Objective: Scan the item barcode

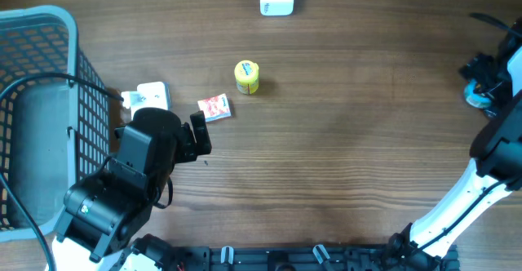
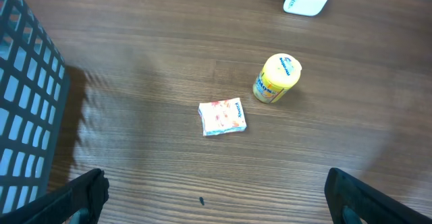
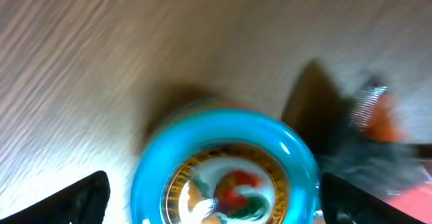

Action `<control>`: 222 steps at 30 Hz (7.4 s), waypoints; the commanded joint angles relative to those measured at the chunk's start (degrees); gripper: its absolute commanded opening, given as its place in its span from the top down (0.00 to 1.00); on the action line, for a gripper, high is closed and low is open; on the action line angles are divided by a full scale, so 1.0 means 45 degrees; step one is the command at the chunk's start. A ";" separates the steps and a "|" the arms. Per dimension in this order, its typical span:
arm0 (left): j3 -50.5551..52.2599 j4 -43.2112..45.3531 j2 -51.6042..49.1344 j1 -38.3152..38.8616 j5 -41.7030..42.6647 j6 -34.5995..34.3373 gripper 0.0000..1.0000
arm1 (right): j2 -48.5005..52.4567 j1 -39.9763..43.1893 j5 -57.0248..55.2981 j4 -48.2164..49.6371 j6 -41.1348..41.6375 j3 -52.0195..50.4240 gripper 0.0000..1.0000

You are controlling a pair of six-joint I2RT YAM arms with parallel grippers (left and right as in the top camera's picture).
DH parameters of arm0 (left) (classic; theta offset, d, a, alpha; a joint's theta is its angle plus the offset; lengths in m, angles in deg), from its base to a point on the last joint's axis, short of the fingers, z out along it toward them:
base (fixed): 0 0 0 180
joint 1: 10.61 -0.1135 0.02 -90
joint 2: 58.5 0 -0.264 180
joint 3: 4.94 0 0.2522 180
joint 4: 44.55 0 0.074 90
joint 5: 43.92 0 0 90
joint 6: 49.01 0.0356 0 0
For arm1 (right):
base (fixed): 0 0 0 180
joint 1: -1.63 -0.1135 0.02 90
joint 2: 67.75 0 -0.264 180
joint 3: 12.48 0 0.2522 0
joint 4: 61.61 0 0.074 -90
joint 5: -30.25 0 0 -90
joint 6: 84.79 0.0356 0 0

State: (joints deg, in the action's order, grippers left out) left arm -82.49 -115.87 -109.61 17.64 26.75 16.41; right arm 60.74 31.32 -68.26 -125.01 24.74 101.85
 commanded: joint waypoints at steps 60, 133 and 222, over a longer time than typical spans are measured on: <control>0.0083 -0.1428 0.3682 0.0087 -0.2229 -0.0486 0.00 | -0.2506 -1.3493 0.4357 0.0753 0.7941 0.1506 0.00; 0.0083 -0.1797 0.3682 0.0087 -0.2963 -0.1977 0.00 | 0.1190 -1.3619 0.3866 -0.0146 -0.3444 0.1511 0.03; 0.0083 -0.1749 0.3682 0.0087 -0.2909 -0.1982 0.00 | 0.0767 -1.4032 0.2885 -0.2501 0.6620 0.2710 0.35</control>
State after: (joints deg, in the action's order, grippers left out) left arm -82.38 -123.89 -92.93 17.64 14.40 8.50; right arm 62.88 -31.82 -51.45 -135.66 62.83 113.61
